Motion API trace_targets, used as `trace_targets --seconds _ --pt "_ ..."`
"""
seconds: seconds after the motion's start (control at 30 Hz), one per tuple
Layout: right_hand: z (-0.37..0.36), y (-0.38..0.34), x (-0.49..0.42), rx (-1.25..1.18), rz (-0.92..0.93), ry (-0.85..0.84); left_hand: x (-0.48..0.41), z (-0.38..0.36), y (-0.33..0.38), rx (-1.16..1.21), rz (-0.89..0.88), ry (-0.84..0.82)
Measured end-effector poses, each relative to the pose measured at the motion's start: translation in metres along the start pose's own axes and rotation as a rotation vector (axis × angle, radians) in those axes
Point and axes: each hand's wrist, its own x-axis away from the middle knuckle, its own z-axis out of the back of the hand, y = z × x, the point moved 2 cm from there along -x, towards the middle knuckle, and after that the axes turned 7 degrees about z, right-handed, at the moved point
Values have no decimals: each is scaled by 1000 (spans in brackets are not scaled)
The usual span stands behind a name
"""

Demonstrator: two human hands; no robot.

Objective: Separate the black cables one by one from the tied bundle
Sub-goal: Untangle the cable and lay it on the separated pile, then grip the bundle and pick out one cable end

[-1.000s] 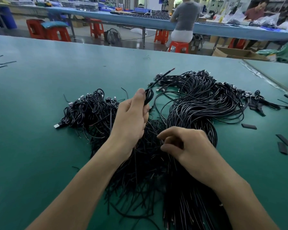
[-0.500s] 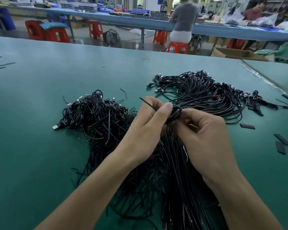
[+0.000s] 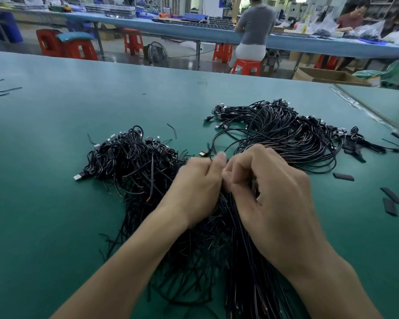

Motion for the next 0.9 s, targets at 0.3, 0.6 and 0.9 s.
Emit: trace_targets --seconds 0.3,0.6,0.9 --pt "12 9 1 31 -248 114 5 -4 9 387 190 -95" --pt "2 12 3 -165 -414 -88 4 -1 9 419 107 -40" --pt "5 14 4 70 -207 -126 4 -4 8 363 73 -41"
